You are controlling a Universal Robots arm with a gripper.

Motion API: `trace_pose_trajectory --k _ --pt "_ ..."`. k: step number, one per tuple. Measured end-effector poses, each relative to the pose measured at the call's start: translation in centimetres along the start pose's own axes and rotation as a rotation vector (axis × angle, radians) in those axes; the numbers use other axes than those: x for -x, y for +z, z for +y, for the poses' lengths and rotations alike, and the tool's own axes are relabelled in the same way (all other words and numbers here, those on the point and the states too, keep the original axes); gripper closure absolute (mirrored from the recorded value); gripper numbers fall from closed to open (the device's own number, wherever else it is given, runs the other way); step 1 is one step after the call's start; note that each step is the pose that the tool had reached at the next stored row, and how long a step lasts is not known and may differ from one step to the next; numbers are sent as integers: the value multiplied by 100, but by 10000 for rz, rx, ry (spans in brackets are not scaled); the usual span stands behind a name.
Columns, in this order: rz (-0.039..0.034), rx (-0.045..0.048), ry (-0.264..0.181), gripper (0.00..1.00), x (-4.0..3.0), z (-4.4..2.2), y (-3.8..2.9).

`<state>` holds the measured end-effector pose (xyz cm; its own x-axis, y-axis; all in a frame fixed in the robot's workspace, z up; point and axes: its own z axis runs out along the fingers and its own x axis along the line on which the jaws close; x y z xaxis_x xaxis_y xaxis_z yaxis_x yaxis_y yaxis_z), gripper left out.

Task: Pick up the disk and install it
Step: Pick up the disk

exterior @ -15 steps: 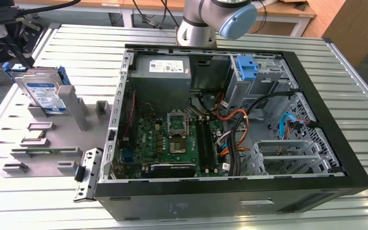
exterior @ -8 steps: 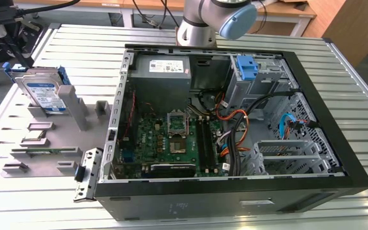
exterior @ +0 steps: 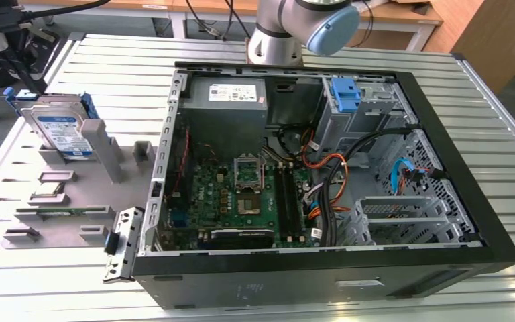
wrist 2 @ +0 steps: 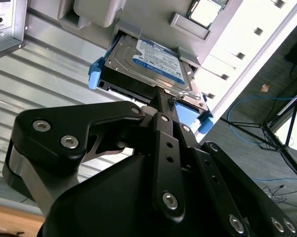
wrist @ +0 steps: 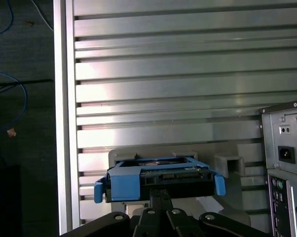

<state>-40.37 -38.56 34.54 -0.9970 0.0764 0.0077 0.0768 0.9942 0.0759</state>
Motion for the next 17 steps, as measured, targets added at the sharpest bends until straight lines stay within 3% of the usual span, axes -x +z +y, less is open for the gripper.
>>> trace_pose_trajectory --k 17 --pt "13 -3 -136 89 0 0 -5"
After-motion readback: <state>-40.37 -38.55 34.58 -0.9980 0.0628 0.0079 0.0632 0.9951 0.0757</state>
